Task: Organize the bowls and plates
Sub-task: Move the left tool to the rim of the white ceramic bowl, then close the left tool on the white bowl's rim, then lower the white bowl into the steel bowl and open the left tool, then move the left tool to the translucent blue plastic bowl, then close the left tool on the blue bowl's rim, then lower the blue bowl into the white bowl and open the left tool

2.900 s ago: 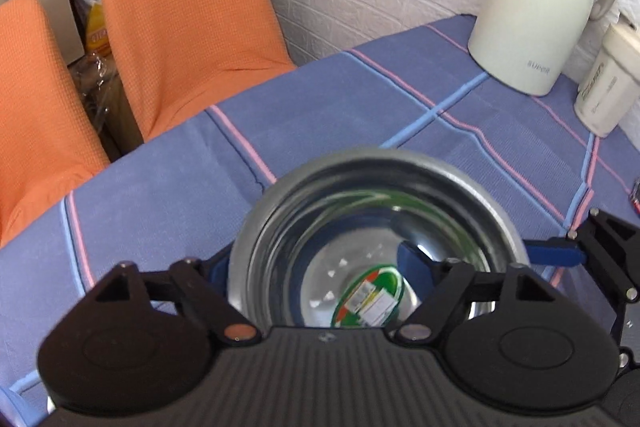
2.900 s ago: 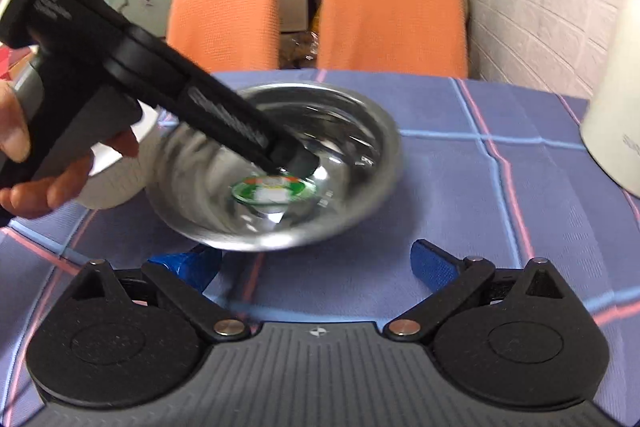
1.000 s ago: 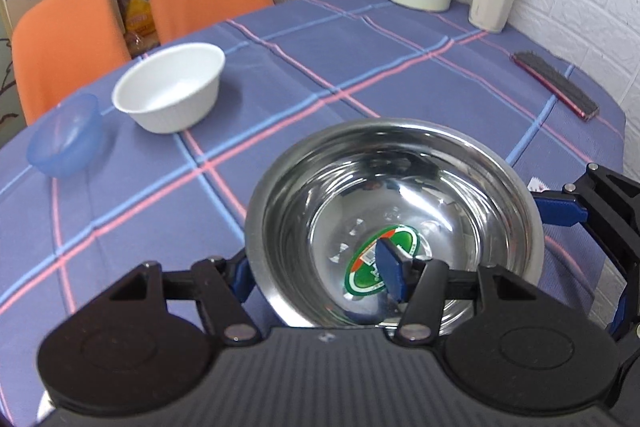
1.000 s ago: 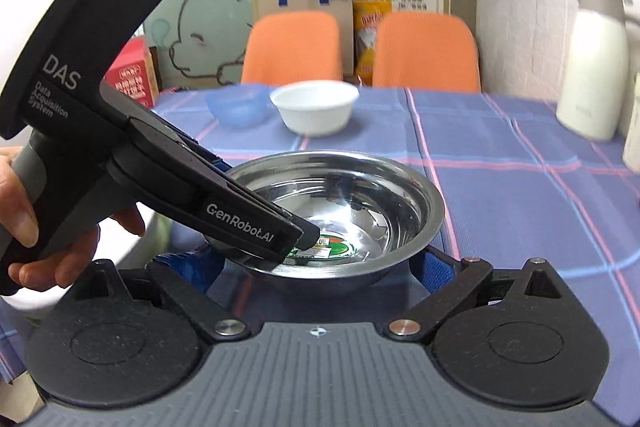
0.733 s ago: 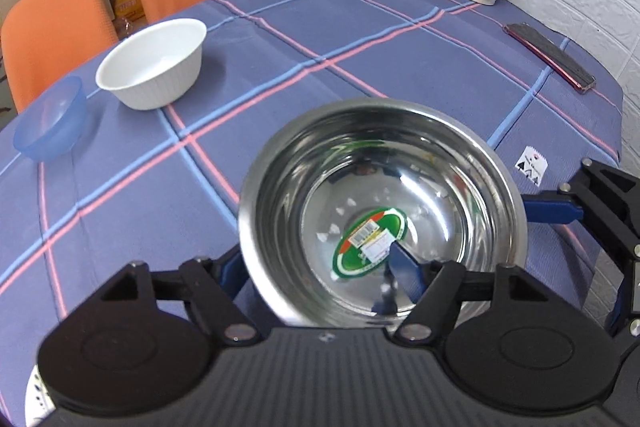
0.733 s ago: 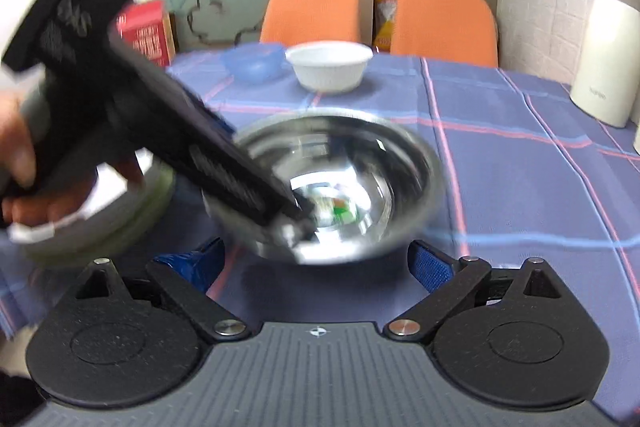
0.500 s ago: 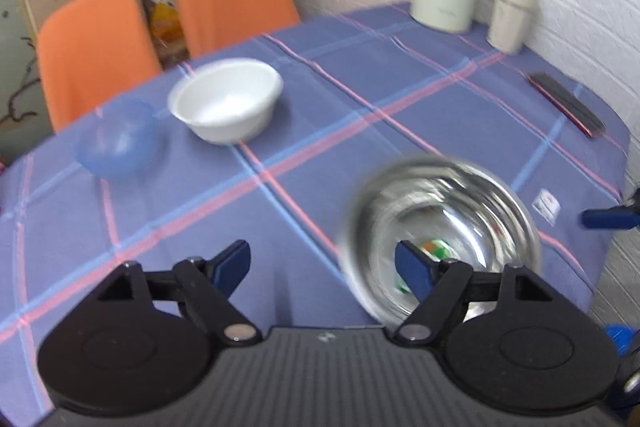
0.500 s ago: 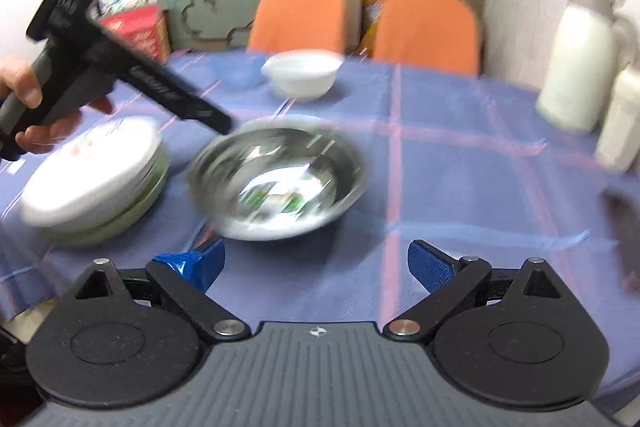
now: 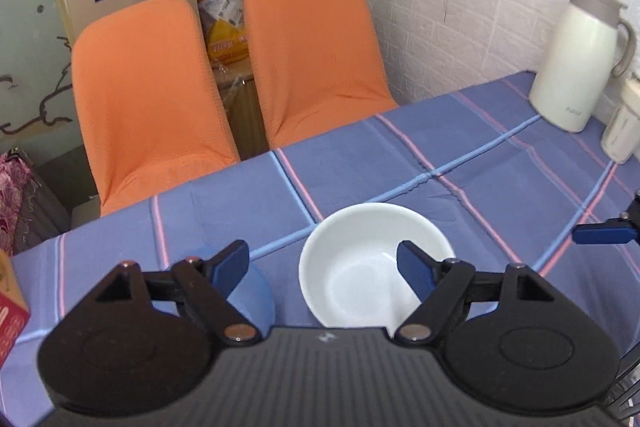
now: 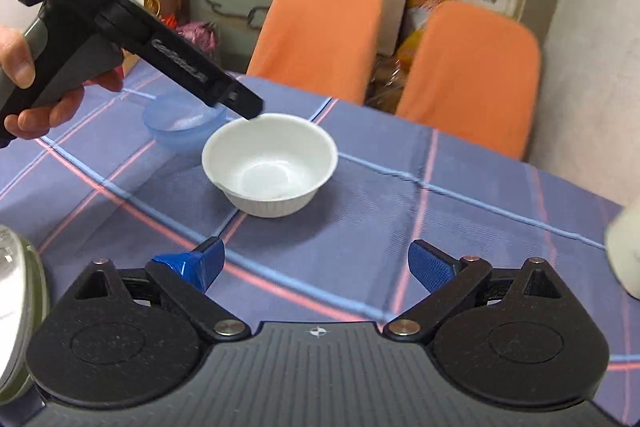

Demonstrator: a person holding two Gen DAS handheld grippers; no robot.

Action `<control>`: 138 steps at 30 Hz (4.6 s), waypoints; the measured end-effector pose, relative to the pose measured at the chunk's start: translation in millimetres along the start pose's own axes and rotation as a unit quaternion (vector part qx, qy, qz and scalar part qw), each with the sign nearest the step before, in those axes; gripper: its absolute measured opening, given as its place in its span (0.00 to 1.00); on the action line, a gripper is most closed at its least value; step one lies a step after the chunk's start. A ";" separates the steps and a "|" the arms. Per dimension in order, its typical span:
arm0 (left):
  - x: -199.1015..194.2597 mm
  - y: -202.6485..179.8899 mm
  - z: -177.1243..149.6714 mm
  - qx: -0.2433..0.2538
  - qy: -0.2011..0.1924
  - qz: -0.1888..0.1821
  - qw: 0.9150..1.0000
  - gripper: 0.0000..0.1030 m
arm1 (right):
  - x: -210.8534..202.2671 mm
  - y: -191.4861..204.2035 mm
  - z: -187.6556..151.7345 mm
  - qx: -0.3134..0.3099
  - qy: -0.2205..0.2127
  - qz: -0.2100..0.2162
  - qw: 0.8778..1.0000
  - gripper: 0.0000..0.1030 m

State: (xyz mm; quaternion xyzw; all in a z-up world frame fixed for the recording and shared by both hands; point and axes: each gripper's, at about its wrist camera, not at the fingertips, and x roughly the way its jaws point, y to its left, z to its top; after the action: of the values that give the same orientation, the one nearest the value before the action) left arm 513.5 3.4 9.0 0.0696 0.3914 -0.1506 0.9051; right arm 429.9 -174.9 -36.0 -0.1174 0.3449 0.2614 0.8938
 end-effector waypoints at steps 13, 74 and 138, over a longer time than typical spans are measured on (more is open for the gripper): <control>80.4 -0.7 4.5 0.074 0.058 -0.031 0.995 0.78 | 88.4 5.1 22.9 -0.015 0.058 0.052 0.997 0.84; -139.1 -103.7 -149.7 0.053 0.006 -0.120 0.991 0.83 | -167.2 64.8 -136.0 0.049 -0.019 0.032 0.998 0.81; -58.3 48.0 -54.4 -0.094 0.009 -0.051 0.994 0.53 | -10.7 106.0 60.0 -0.003 -0.010 0.070 0.998 0.77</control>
State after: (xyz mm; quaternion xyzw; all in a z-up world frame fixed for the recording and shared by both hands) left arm 454.0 74.7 14.7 -0.0343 0.4147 -0.1586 0.8954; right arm 398.4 -67.1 12.2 -0.0935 0.3422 0.3252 0.8766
